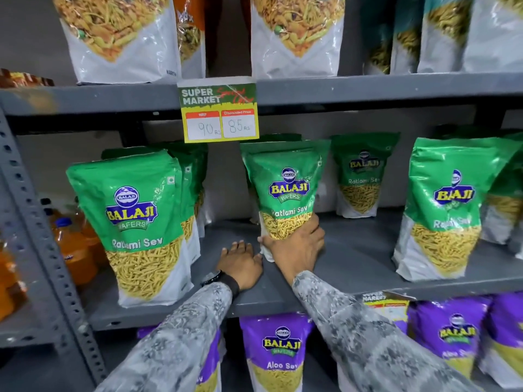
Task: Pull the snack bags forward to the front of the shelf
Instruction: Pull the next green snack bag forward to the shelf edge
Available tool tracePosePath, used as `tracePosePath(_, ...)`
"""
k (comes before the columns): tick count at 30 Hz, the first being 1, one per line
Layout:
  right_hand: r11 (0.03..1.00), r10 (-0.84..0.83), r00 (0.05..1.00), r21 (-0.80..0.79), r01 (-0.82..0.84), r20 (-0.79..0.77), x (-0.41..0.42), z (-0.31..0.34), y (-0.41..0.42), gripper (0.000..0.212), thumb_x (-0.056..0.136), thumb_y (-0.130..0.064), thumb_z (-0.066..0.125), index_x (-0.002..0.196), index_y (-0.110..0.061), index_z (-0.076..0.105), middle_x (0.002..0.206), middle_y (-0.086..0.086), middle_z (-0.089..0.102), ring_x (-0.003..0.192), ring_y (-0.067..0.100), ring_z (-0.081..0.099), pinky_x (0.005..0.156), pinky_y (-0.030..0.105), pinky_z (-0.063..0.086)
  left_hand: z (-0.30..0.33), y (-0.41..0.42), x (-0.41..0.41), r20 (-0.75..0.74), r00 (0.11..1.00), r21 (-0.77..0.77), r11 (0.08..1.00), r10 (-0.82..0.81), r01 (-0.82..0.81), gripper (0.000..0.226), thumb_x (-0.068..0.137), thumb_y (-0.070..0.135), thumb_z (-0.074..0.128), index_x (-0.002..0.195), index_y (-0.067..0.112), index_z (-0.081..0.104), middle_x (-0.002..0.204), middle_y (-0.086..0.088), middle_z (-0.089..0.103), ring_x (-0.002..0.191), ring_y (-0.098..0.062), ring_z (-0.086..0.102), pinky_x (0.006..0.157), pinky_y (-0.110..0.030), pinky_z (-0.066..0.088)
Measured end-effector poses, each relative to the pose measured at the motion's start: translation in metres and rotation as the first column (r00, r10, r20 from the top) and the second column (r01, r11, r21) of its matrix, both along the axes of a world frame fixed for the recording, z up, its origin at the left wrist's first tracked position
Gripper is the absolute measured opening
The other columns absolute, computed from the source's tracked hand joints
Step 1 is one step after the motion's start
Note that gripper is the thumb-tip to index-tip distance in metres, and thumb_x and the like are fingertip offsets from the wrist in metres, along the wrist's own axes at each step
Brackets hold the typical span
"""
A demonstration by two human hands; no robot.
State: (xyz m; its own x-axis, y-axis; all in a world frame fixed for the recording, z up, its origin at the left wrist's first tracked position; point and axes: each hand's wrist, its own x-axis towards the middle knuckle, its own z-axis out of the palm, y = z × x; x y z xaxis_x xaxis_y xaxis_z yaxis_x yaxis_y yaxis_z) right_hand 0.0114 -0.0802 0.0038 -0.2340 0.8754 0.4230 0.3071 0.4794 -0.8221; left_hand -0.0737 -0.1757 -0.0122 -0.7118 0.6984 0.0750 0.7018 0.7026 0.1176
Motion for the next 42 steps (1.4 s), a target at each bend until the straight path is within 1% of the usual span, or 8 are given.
tracePosePath(8, 0.998, 0.022, 1.000, 0.055, -0.023, 0.012, 0.067, -0.010, -0.033, 0.146, 0.043, -0.068, 0.096, 0.153, -0.007, 0.023, 0.134, 0.017, 0.044, 0.121, 0.038, 0.042, 0.106, 0.045, 0.033, 0.006, -0.004, -0.001, 0.013, 1.000, -0.037, 0.999, -0.025, 0.025, 0.060, 0.107, 0.034, 0.031, 0.157, 0.002, 0.029, 0.169, -0.019, 0.023, 0.158, -0.033, 0.020, 0.127, -0.055, 0.016)
tracePosePath(17, 0.999, 0.023, 1.000, 0.023, -0.023, 0.002, 0.093, -0.010, -0.048, 0.144, 0.046, -0.069, 0.094, 0.154, -0.011, 0.020, 0.133, 0.015, 0.041, 0.120, 0.038, 0.044, 0.106, 0.051, 0.041, 0.010, -0.008, 0.008, -0.045, 0.999, -0.105, 0.994, -0.030, 0.025, 0.052, 0.106, 0.036, 0.029, 0.148, 0.010, 0.047, 0.165, -0.014, 0.032, 0.156, -0.032, 0.023, 0.125, -0.058, 0.018)
tracePosePath(27, 1.000, -0.017, 1.000, 0.013, 0.017, 0.008, 0.094, -0.009, -0.054, 0.148, 0.046, -0.070, 0.093, 0.159, -0.012, 0.017, 0.135, 0.014, 0.041, 0.121, 0.037, 0.045, 0.104, 0.053, 0.042, 0.009, -0.008, 0.005, -0.028, 0.999, -0.079, 0.997, -0.020, 0.018, 0.053, 0.107, 0.034, 0.028, 0.151, 0.008, 0.045, 0.169, -0.012, 0.027, 0.158, -0.030, 0.020, 0.128, -0.056, 0.015)
tracePosePath(32, 0.999, 0.033, 0.999, 0.022, -0.032, -0.026, 0.099, -0.015, -0.055, 0.153, 0.049, -0.077, 0.088, 0.163, -0.017, 0.006, 0.150, 0.014, 0.030, 0.136, 0.038, 0.033, 0.114, 0.057, 0.036, 0.007, -0.007, 0.002, -0.055, 0.998, -0.103, 0.994, -0.037, 0.031, 0.052, 0.106, 0.033, 0.031, 0.150, 0.009, 0.045, 0.167, -0.014, 0.028, 0.157, -0.032, 0.021, 0.125, -0.057, 0.018)
tracePosePath(34, 0.996, 0.079, 0.994, 0.050, -0.076, -0.074, 0.101, -0.022, -0.059, 0.151, 0.054, -0.070, 0.090, 0.164, -0.018, 0.001, 0.158, 0.014, 0.022, 0.146, 0.033, 0.022, 0.121, 0.055, 0.026, 0.005, -0.007, 0.000, -0.046, 0.999, -0.093, 0.995, -0.027, 0.023, 0.052, 0.106, 0.032, 0.030, 0.149, 0.008, 0.046, 0.166, -0.014, 0.030, 0.157, -0.032, 0.023, 0.125, -0.057, 0.019)
tracePosePath(36, 0.990, 0.134, 0.985, 0.066, -0.127, -0.104, 0.102, -0.029, -0.061, 0.143, 0.064, -0.055, 0.093, 0.166, -0.018, -0.001, 0.161, 0.014, 0.019, 0.148, 0.030, 0.017, 0.124, 0.049, 0.018, 0.004, -0.006, 0.000, -0.032, 0.999, -0.062, 0.998, -0.015, 0.013, 0.052, 0.106, 0.032, 0.028, 0.147, 0.006, 0.047, 0.165, -0.015, 0.032, 0.156, -0.031, 0.025, 0.125, -0.057, 0.019)
tracePosePath(39, 0.985, 0.161, 0.978, 0.087, -0.151, -0.135, 0.100, -0.035, -0.060, 0.131, 0.074, -0.036, 0.091, 0.167, -0.018, 0.001, 0.160, 0.012, 0.019, 0.145, 0.028, 0.019, 0.121, 0.043, 0.021, 0.004, -0.005, -0.001, -0.017, 1.000, -0.005, 1.000, 0.005, -0.005, 0.053, 0.106, 0.033, 0.027, 0.148, 0.005, 0.044, 0.164, -0.014, 0.034, 0.154, -0.031, 0.029, 0.125, -0.054, 0.019)
tracePosePath(42, 0.984, 0.154, 0.979, 0.105, -0.141, -0.132, 0.098, -0.035, -0.056, 0.127, 0.075, -0.034, 0.091, 0.167, -0.016, 0.004, 0.157, 0.014, 0.024, 0.142, 0.029, 0.023, 0.117, 0.037, 0.017, 0.001, -0.004, -0.003, -0.017, 1.000, -0.003, 1.000, 0.007, -0.007, 0.052, 0.106, 0.032, 0.027, 0.146, 0.006, 0.046, 0.162, -0.015, 0.037, 0.153, -0.032, 0.031, 0.125, -0.055, 0.020)
